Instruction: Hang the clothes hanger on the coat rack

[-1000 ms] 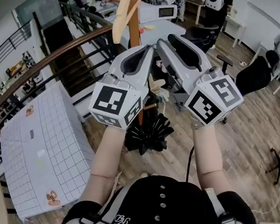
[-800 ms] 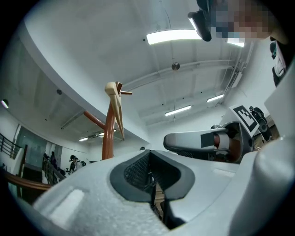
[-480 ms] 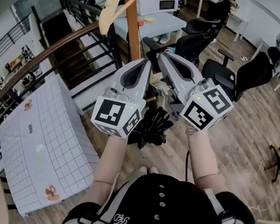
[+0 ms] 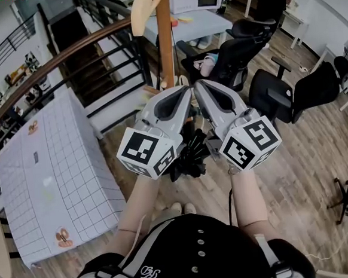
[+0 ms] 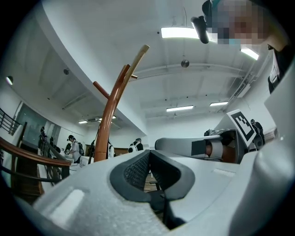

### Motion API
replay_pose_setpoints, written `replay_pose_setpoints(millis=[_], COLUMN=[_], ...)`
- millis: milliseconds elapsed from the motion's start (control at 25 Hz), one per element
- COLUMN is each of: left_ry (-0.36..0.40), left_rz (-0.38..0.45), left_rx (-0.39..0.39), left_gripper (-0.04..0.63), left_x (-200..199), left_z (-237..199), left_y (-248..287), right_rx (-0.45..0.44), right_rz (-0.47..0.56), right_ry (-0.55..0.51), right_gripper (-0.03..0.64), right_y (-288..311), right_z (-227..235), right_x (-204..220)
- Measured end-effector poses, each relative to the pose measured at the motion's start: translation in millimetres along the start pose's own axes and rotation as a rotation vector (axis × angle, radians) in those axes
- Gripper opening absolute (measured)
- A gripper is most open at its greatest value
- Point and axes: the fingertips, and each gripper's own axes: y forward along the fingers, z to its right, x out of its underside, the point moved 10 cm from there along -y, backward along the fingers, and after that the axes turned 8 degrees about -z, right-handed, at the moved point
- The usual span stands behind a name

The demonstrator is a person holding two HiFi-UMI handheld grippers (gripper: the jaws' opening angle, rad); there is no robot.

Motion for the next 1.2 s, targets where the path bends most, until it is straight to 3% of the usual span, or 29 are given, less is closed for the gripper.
replay_pose_setpoints(millis=[480,880,1200], left_ry=[-0.053,0.013,0.005], left_rz=[-0.038,-0.102,-0.124], left_rx=[0.000,-0.029,-0.001], left_gripper=[0.000,0.000,0.000], left_x=[24.9,42.0,50.3], left_z=[-0.6,3.5,5.4], left_y=[-11.8,-17.5,-19.7], right_rx=[0.013,0.069,0.070], right_rz=[-0.096,-0.138,-0.167], right_ry=[0.007,-0.054,-0.039], right_gripper=[0.000,0.000,0.000], right_y=[-4.4,-5.6,-8.7], right_z=[-2.4,-5.2,-7.6], right_x=[47.3,60.7,68.6])
